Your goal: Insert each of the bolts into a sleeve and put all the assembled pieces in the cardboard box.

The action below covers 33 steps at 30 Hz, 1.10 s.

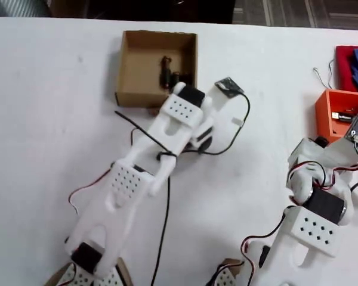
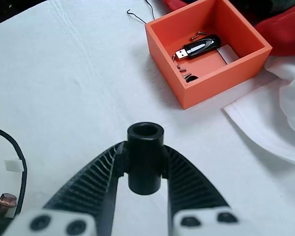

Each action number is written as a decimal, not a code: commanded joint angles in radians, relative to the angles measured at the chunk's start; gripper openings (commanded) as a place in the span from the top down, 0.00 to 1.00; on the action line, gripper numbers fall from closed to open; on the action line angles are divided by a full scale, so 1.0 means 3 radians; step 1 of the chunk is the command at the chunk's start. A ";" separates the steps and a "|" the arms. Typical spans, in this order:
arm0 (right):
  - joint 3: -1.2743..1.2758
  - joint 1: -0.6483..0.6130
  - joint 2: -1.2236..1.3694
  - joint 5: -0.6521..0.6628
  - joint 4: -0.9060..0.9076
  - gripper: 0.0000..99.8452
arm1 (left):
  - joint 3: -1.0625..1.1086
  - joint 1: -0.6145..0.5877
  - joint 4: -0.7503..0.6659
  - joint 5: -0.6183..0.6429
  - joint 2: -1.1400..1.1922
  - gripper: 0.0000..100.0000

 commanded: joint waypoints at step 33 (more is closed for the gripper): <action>0.0026 -0.0110 -0.0090 -0.0046 -0.0074 0.98 | -0.1839 -0.0240 0.0726 0.0138 -0.0440 0.98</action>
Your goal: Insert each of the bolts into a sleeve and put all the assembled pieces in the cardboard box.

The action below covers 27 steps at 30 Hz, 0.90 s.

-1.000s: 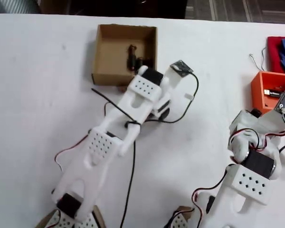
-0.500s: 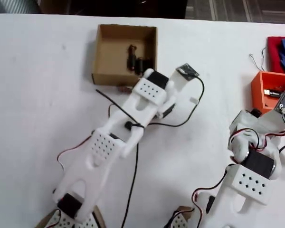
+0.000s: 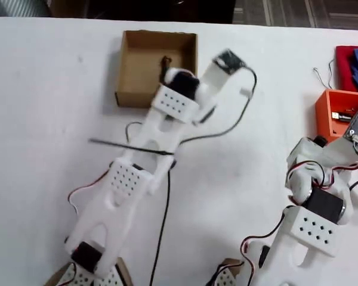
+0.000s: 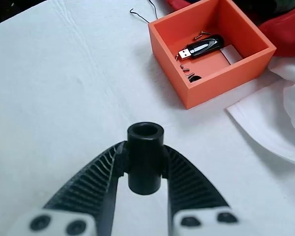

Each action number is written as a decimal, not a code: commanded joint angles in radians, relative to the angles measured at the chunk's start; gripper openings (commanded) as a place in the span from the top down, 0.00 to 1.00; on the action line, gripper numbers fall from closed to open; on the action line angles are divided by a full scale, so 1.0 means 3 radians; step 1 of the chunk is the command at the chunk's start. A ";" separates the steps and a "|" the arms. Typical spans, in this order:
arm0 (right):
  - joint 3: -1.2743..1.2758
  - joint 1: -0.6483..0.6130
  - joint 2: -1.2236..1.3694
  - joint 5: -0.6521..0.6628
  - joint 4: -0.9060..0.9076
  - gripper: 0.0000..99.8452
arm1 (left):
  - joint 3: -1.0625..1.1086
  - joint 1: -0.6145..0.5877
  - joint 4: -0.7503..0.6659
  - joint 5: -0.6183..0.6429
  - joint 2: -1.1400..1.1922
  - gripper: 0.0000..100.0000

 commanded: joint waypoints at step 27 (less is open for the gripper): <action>0.1586 -0.1445 -0.2524 0.0317 -0.0427 0.98 | 0.4099 -0.0701 -0.0583 0.0435 -0.4884 0.97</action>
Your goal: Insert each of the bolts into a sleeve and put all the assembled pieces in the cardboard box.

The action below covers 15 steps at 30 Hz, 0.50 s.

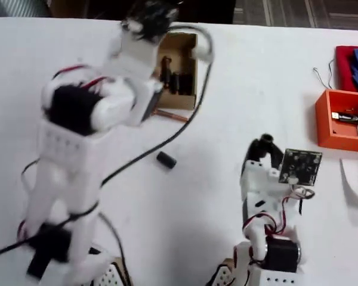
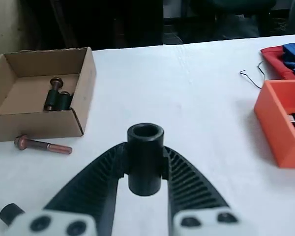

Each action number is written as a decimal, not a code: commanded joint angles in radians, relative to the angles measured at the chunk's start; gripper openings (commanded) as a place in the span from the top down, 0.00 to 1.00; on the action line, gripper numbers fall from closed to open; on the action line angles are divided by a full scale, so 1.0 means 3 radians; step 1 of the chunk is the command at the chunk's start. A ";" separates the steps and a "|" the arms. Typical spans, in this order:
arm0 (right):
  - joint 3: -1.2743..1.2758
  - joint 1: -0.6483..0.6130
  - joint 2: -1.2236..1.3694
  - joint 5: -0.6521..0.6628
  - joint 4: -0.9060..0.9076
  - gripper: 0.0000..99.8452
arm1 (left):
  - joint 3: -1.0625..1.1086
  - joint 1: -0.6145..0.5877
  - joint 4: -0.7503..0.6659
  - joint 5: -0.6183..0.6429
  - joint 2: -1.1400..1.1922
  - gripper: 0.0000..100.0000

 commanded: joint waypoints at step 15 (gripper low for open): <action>0.0634 -0.1470 0.0084 0.0041 -0.1297 0.98 | 0.2882 -0.0527 -0.1621 0.0036 -0.2128 0.97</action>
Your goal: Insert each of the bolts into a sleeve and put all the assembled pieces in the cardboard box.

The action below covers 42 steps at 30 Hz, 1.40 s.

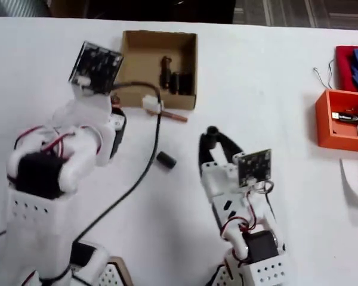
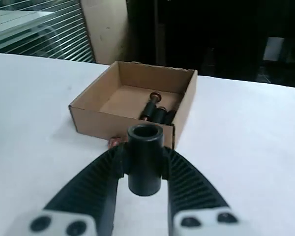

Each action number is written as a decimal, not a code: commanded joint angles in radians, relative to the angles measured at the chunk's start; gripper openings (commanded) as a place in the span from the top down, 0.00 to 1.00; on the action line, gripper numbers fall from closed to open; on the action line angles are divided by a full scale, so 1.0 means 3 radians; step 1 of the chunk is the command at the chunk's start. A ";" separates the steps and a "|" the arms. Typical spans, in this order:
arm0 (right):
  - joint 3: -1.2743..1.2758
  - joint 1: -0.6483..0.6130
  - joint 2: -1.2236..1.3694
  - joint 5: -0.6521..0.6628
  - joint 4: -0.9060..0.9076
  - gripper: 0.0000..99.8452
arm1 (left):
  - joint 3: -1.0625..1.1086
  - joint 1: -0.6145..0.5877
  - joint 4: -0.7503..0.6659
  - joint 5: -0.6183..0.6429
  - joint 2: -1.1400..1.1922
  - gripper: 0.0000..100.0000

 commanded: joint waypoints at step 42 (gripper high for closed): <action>0.0358 -0.0534 0.0043 0.0026 -0.0852 0.98 | 0.2330 0.1258 -0.3611 0.1156 -0.1309 0.97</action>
